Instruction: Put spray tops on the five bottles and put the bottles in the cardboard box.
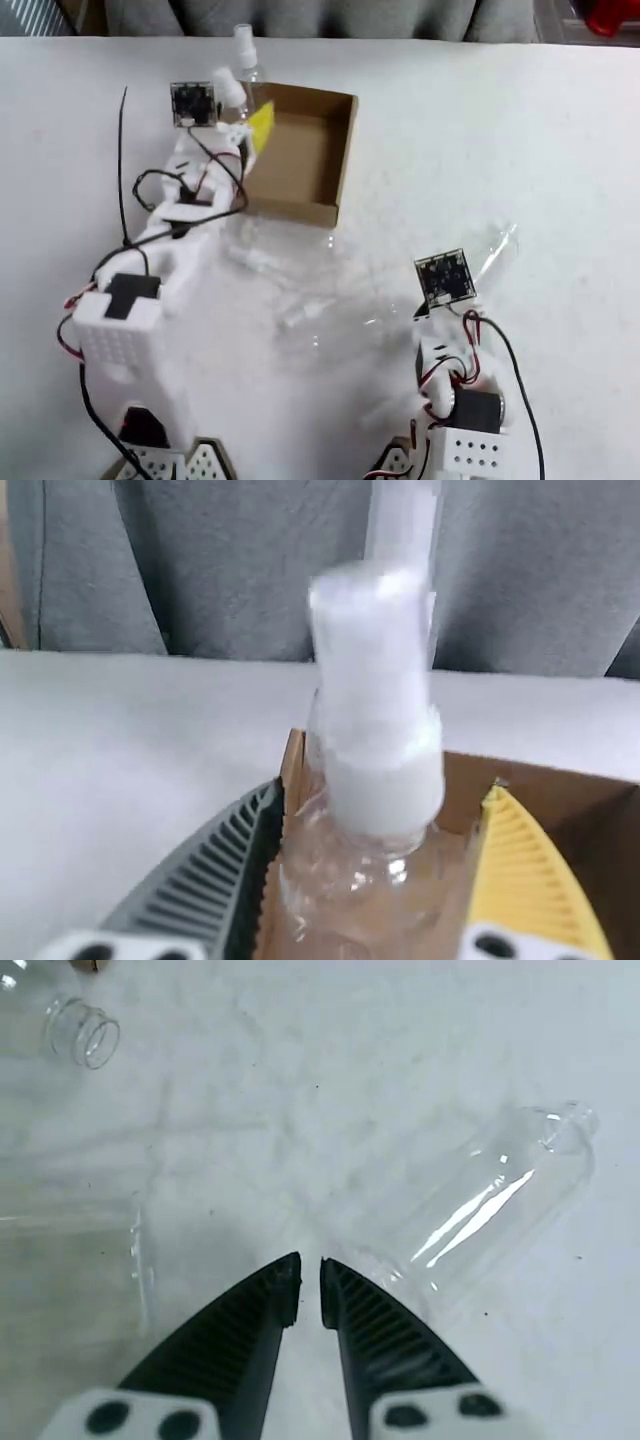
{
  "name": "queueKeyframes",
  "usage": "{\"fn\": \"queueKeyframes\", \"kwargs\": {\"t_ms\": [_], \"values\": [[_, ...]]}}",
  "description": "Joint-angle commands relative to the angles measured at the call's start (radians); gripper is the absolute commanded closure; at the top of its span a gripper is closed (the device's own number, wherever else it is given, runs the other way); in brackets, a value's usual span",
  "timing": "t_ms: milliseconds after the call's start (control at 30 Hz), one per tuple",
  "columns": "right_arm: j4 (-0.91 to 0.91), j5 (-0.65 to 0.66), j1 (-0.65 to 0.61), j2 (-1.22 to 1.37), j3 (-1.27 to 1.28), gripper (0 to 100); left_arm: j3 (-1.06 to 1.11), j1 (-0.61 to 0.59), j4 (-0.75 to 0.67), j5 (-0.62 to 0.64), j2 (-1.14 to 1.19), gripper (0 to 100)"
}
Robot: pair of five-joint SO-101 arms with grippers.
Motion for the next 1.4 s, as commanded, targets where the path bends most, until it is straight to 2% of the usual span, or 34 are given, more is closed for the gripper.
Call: {"fn": "queueKeyframes", "kwargs": {"t_ms": [0,300,533,700,1067,1367], "values": [[0.004,0.009,-0.007,0.007,0.009,98.2,0.023,-0.010,0.021,0.017,-0.134,71],[0.004,0.009,-0.007,0.007,0.009,98.2,0.104,-0.016,0.021,0.017,-0.206,71],[0.004,0.009,-0.007,0.007,0.009,98.2,0.235,-0.015,0.028,0.017,-0.363,71],[0.004,0.009,-0.007,0.007,0.009,98.2,0.308,-0.018,0.146,-0.003,-0.490,71],[0.005,0.009,-0.005,0.007,0.009,98.2,0.707,-0.018,0.183,-0.149,-0.929,71],[0.005,0.009,-0.005,0.007,0.009,98.2,0.997,-0.018,0.186,-0.160,-1.313,71]]}}
